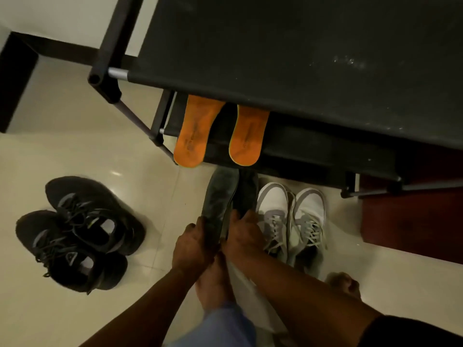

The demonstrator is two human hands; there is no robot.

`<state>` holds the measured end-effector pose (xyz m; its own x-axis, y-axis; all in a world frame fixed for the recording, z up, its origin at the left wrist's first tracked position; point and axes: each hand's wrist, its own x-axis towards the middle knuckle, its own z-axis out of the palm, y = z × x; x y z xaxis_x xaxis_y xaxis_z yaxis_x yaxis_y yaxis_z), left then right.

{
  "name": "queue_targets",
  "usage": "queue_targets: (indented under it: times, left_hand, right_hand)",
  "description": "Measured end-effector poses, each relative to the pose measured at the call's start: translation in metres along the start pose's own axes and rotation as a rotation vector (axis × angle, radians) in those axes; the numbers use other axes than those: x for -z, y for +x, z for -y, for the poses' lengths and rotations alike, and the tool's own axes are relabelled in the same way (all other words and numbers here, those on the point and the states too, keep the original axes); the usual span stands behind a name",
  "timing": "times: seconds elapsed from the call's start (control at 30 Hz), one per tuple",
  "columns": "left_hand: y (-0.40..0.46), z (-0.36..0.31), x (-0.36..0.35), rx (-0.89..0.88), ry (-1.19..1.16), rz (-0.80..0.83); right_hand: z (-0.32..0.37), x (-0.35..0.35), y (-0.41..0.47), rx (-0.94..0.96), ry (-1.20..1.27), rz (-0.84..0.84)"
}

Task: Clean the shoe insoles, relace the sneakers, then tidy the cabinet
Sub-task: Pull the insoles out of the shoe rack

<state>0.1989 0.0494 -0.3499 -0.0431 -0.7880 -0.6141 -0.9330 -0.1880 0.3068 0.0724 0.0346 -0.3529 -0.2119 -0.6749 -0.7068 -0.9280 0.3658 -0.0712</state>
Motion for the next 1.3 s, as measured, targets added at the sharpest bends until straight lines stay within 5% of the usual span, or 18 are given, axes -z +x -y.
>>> queue_targets:
  times: [0.27, 0.4, 0.67, 0.8, 1.13, 1.3]
  left_hand:
    - [0.006, 0.009, -0.012, 0.032, -0.078, 0.132]
    - [0.003, -0.001, 0.012, -0.001, -0.103, 0.08]
    - [-0.011, -0.048, 0.105, -0.155, -0.213, -0.51]
    - [-0.01, -0.064, 0.148, -0.218, -0.149, -0.753]
    - [0.033, -0.09, 0.184, -0.112, 0.064, -0.428]
    - [0.047, -0.089, 0.182, -0.075, 0.019, -0.477]
  right_hand:
    - [-0.002, 0.0, 0.009, 0.06, 0.009, 0.113]
    - [-0.005, 0.038, -0.012, 0.089, 0.129, 0.024]
    - [0.011, 0.121, -0.064, 0.122, 0.456, -0.593]
    - [0.021, 0.153, -0.062, 0.135, 0.462, -0.742]
    - [0.033, 0.198, -0.007, -0.012, 0.222, -0.386]
    - [0.034, 0.204, 0.007, 0.021, 0.185, -0.37]
